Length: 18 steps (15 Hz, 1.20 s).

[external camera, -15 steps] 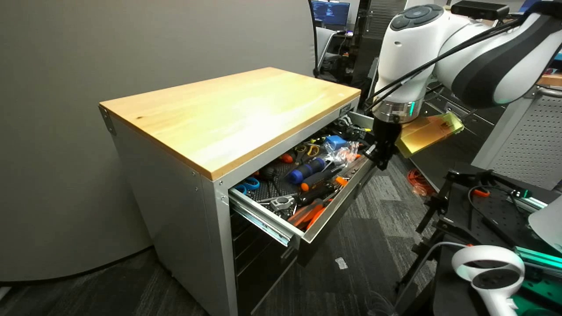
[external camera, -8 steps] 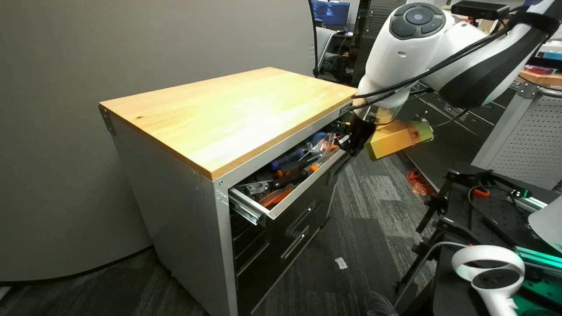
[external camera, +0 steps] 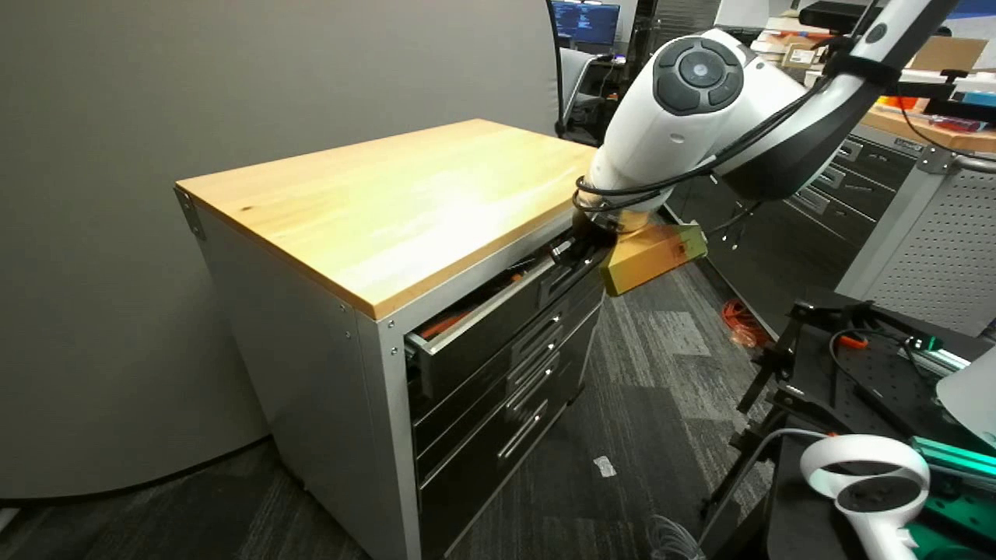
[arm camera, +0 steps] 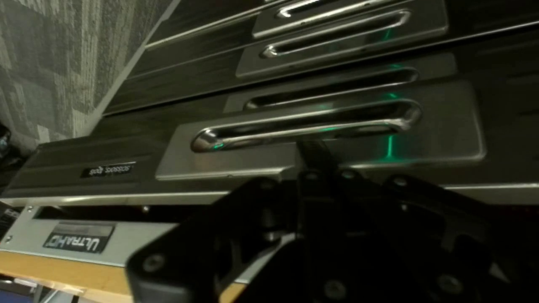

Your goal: Put the black screwdriver inside the topmost drawer then close the drawer

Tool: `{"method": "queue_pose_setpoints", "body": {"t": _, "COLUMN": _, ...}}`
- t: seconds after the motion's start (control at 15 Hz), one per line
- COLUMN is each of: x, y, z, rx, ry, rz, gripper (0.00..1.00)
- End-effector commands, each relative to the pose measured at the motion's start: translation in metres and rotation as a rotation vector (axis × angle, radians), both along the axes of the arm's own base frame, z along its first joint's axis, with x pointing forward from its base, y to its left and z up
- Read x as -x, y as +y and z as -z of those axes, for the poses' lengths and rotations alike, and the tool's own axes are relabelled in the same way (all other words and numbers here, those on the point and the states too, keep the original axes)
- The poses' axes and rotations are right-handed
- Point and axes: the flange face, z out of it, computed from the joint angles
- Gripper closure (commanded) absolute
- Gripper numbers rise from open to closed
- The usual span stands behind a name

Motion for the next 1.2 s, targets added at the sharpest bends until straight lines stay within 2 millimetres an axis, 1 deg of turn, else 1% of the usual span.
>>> {"method": "queue_pose_setpoints", "body": {"t": 0.0, "x": -0.022, "y": 0.032, "z": 0.011, "rx": 0.017, "ry": -0.076, "rz": -0.1, "gripper": 1.0}}
{"method": "queue_pose_setpoints", "body": {"t": 0.27, "x": -0.027, "y": 0.049, "z": 0.016, "rx": 0.047, "ry": -0.121, "rz": -0.187, "gripper": 1.0}}
{"method": "queue_pose_setpoints", "body": {"t": 0.47, "x": -0.025, "y": 0.05, "z": 0.015, "rx": 0.068, "ry": -0.143, "rz": -0.214, "gripper": 1.0}}
{"method": "queue_pose_setpoints", "body": {"t": 0.53, "x": -0.021, "y": 0.045, "z": 0.012, "rx": 0.072, "ry": -0.123, "rz": -0.217, "gripper": 0.83}}
{"method": "queue_pose_setpoints", "body": {"t": 0.6, "x": -0.016, "y": 0.041, "z": 0.008, "rx": 0.062, "ry": -0.101, "rz": -0.212, "gripper": 0.72}}
{"method": "queue_pose_setpoints", "body": {"t": 0.8, "x": 0.003, "y": 0.021, "z": -0.018, "rx": -0.006, "ry": 0.033, "rz": -0.258, "gripper": 0.51}}
{"method": "queue_pose_setpoints", "body": {"t": 0.87, "x": 0.015, "y": 0.013, "z": -0.019, "rx": -0.03, "ry": 0.083, "rz": -0.259, "gripper": 0.42}}
{"method": "queue_pose_setpoints", "body": {"t": 0.93, "x": 0.026, "y": 0.005, "z": -0.023, "rx": -0.05, "ry": 0.127, "rz": -0.268, "gripper": 0.35}}
{"method": "queue_pose_setpoints", "body": {"t": 1.0, "x": 0.037, "y": -0.002, "z": -0.019, "rx": -0.051, "ry": 0.183, "rz": -0.262, "gripper": 0.26}}
{"method": "queue_pose_setpoints", "body": {"t": 1.07, "x": 0.047, "y": -0.009, "z": -0.018, "rx": -0.053, "ry": 0.237, "rz": -0.261, "gripper": 0.19}}
{"method": "queue_pose_setpoints", "body": {"t": 1.13, "x": 0.056, "y": -0.012, "z": -0.016, "rx": -0.057, "ry": 0.289, "rz": -0.268, "gripper": 0.11}}
